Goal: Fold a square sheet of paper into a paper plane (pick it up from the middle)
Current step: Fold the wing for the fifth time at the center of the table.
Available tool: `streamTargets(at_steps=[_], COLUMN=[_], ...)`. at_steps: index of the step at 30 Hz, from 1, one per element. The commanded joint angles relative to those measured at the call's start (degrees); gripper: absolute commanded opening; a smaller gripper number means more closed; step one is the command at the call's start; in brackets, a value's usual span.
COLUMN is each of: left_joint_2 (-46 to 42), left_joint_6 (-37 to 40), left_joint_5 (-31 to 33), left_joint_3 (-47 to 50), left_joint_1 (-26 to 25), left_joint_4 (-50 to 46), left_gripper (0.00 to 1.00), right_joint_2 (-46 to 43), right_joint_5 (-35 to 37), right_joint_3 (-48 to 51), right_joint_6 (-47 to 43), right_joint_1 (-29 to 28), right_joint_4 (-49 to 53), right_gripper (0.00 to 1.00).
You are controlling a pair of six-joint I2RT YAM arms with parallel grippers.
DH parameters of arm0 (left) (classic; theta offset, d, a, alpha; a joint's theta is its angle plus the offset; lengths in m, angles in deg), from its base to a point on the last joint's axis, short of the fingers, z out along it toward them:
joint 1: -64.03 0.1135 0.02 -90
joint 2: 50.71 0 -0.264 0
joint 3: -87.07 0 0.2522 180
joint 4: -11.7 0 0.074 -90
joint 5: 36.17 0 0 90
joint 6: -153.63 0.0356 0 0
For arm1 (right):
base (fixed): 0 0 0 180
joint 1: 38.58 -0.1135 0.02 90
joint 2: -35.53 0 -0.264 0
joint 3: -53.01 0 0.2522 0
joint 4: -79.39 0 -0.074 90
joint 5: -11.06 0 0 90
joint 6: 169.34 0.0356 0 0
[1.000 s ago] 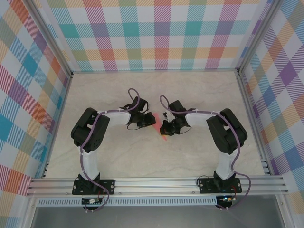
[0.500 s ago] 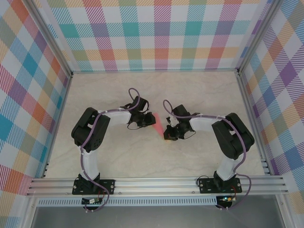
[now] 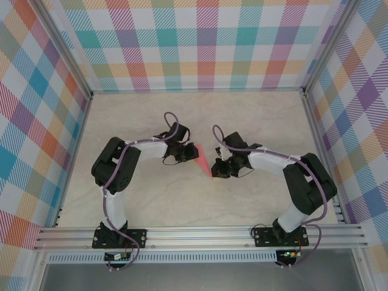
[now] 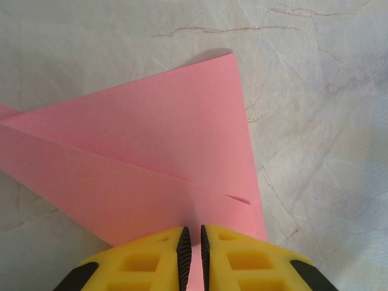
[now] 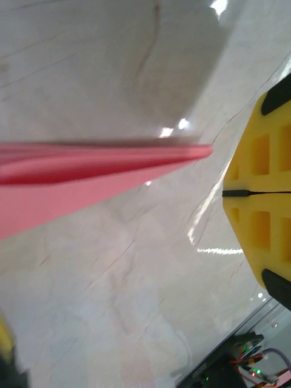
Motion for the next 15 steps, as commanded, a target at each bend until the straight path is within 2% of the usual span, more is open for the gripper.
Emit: streamTargets(at_steps=[1, 9, 15], left_joint_2=[3.8, 3.7, 3.2], left_joint_6=[0.2, 0.5, 1.7], left_joint_5=[5.2, 4.7, 4.8], left_joint_3=[0.7, -0.1, -1.5], left_joint_1=[0.1, 0.1, 0.2], left_joint_4=[-4.2, -4.9, -6.0], left_gripper=[0.18, 0.18, 0.19], right_joint_2=[3.2, 12.2, 14.8], right_joint_5=[-0.3, -1.4, 2.7], right_joint_3=[-4.2, -9.8, -8.4], right_joint_6=[0.2, -0.3, 0.1], right_joint_1=[-0.6, -0.8, -0.3], right_joint_4=[-0.7, -1.7, -0.3], right_gripper=[0.06, 0.06, 0.05])
